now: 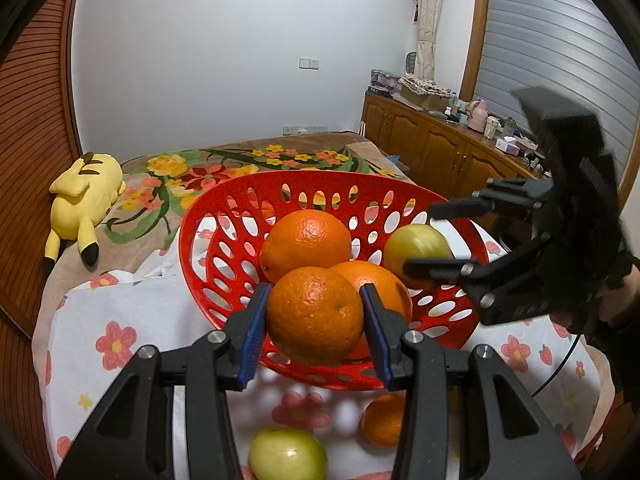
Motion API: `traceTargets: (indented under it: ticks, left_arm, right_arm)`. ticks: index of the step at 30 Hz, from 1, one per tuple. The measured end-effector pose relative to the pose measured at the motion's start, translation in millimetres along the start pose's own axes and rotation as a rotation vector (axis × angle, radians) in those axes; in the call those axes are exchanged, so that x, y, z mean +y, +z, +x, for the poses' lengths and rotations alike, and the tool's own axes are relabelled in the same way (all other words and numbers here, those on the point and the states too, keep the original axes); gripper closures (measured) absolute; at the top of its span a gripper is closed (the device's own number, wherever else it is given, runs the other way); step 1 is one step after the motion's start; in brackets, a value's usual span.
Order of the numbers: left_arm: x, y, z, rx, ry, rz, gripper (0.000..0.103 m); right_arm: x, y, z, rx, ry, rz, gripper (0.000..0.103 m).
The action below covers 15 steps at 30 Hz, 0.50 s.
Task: Organize fruits
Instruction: 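Open right gripper to drop pomelo in basket while left gripper lowers its orange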
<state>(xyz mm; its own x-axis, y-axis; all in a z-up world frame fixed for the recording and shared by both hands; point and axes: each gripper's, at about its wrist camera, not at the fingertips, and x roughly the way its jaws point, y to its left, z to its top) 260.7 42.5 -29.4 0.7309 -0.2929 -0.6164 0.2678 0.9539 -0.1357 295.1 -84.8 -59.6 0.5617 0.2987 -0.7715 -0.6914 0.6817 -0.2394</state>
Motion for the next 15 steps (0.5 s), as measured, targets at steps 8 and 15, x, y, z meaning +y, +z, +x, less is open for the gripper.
traceTargets:
  ticks: [8, 15]
  left_arm:
    - [4, 2, 8, 0.005, 0.008, -0.001, 0.06]
    - [4, 2, 12, 0.006, 0.015, -0.001, 0.06]
  right_arm:
    - [-7, 11, -19, -0.066, 0.003, 0.034, 0.029]
    - [-8, 4, -20, -0.067, 0.0, 0.046, 0.029]
